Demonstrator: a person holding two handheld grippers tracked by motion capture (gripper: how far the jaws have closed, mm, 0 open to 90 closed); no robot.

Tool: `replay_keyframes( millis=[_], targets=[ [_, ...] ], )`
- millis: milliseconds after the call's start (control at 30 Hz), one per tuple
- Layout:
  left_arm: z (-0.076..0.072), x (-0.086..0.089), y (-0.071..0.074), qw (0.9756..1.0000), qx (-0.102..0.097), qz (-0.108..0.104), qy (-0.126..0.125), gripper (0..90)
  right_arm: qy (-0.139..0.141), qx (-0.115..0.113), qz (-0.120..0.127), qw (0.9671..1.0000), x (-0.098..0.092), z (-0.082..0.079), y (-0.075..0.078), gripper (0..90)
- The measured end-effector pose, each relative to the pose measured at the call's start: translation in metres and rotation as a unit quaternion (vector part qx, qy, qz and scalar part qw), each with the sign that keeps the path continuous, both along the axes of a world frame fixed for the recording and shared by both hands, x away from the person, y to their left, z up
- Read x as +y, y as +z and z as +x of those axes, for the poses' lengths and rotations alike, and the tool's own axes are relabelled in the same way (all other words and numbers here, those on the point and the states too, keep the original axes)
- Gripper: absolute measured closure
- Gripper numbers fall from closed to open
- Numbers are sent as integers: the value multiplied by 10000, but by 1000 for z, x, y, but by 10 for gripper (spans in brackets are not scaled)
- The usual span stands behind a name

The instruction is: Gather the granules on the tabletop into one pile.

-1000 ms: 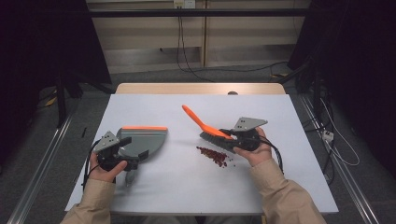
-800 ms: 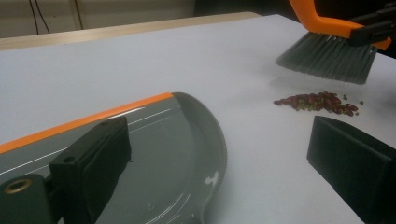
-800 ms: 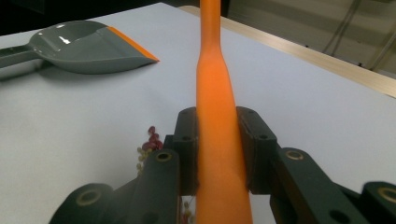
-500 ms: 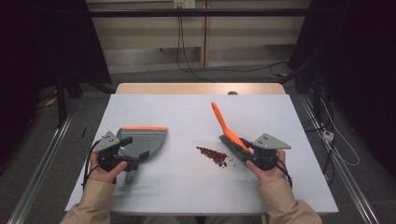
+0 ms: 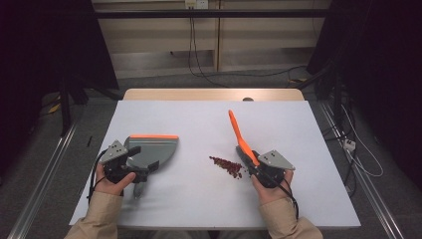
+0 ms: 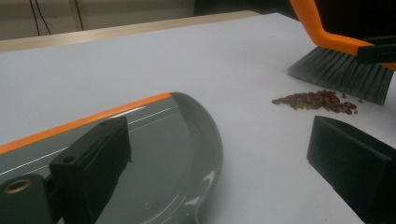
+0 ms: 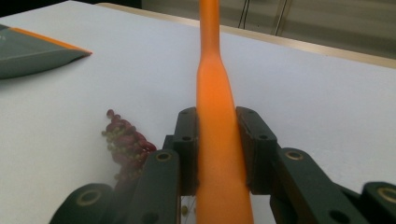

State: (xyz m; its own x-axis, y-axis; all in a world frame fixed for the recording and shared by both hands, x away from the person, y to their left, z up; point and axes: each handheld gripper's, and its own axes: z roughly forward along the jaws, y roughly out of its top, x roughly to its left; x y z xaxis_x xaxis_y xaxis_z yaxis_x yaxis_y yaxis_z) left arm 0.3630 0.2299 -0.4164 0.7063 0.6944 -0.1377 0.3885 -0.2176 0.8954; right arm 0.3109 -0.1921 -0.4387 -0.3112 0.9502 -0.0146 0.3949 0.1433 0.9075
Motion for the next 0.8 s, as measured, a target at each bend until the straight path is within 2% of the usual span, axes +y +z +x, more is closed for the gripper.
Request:
replay_keyframes(
  millis=[300, 533, 800],
  targets=[
    [0, 0, 0, 10000, -1, -6, 6, 61, -285, -14, 89, 9996, 13, 3, -1, 712],
    [0, 1, 0, 10000, 18, -35, 45, 60, -276, -49, 131, 9995, 27, 8, -2, 711],
    [1, 1, 0, 10000, 19, -3, 15, 58, -342, -111, 205, 9991, 33, 13, -3, 712]
  ],
)
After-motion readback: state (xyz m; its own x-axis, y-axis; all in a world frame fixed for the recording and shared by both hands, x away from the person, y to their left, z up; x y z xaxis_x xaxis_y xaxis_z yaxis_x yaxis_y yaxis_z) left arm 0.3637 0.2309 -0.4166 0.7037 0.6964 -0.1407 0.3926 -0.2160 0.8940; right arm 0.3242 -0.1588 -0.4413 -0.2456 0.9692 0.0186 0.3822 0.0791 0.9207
